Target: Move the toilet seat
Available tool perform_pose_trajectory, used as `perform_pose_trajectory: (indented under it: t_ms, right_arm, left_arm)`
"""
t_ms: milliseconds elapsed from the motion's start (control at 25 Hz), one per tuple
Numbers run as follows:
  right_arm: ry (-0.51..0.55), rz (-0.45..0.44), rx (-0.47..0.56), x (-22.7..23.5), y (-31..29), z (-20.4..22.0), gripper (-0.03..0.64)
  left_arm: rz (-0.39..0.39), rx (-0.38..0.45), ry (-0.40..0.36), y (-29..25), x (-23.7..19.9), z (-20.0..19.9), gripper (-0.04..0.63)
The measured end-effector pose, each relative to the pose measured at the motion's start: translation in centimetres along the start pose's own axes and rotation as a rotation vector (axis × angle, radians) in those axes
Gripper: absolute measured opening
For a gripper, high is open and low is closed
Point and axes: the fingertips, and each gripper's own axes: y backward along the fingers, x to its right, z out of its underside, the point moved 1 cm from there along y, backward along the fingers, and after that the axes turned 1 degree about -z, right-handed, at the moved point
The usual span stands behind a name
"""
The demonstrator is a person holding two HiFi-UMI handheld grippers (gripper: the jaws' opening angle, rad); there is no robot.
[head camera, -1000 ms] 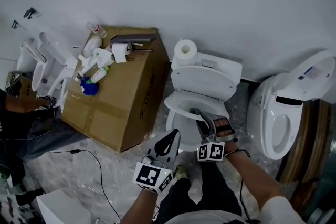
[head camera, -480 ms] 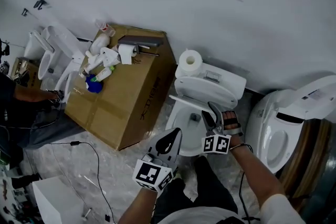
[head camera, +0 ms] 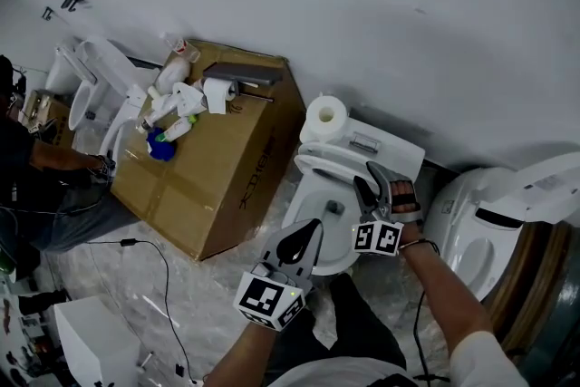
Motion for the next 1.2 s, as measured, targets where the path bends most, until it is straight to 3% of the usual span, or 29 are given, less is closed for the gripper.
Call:
perform_pose_trajectory:
  t_ms: [520, 800, 920, 1040, 1200]
  right_arm:
    - [-0.031, 0.008, -0.006, 2.4, -1.7, 1.0, 0.222]
    - [-0.052, 0.023, 0.01, 3.3, 0.3, -0.9, 0.194]
    - [-0.161, 0.026, 0.019, 4.5, 2.6, -2.5, 0.171]
    - [-0.378, 0.028, 0.045, 6.1, 5.4, -5.1, 0.133]
    - [-0.613, 0.036, 0.099, 7.6, 9.3, -8.8, 0.12]
  left_arm:
    - [0.008, -0.011, -0.005, -2.1, -0.5, -0.9, 0.009]
    - [0.014, -0.01, 0.001, -2.0, 0.0, -1.4, 0.009]
    - [0.014, -0.004, 0.025, -1.1, 0.2, -1.8, 0.009]
    - [0.015, 0.014, 0.038, 0.3, 0.5, -2.5, 0.009]
    - [0.035, 0.031, 0.0, 2.5, 1.2, -3.2, 0.009]
